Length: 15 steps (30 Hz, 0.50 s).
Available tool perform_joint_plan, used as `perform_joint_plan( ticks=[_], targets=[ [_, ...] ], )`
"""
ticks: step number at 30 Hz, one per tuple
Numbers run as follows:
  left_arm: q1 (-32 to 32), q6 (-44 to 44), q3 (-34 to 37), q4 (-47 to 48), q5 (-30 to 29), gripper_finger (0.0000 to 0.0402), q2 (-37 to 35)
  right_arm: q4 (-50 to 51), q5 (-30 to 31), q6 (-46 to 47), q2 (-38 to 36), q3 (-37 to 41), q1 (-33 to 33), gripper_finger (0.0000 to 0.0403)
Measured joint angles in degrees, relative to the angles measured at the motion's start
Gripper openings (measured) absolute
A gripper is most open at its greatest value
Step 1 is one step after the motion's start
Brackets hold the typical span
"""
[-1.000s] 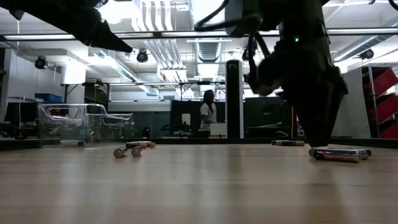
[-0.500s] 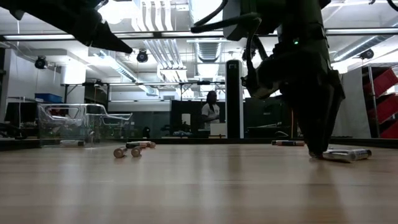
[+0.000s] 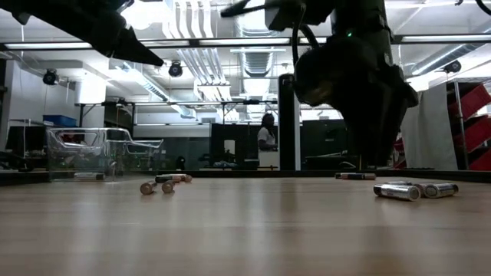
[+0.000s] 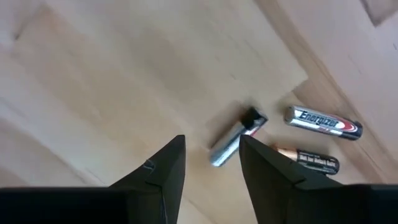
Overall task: Sort batteries
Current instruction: Put the silver and black battery into the transparent bin
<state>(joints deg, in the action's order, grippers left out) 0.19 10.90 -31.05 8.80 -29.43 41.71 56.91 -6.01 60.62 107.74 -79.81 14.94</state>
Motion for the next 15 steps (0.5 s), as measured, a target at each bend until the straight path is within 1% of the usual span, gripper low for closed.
perform_joint_plan(
  ticks=[4, 9, 15],
  targets=[
    [0.0, 0.0, -0.01, 0.0, -0.01, 0.0041, 0.0, -0.22, -1.13, 0.5, 1.11, 0.07, 0.0, 0.0147],
    [0.01, 0.0, -0.01, 0.0, -0.02, 0.0041, 0.0, -0.28, -3.4, 0.24, 3.46, 0.09, 0.02, 0.0138],
    [0.02, 0.0, 0.0, 0.0, -0.02, 0.0041, 0.0, -1.57, -4.09, -2.2, 6.16, -0.5, 0.02, 0.0128]
  ],
)
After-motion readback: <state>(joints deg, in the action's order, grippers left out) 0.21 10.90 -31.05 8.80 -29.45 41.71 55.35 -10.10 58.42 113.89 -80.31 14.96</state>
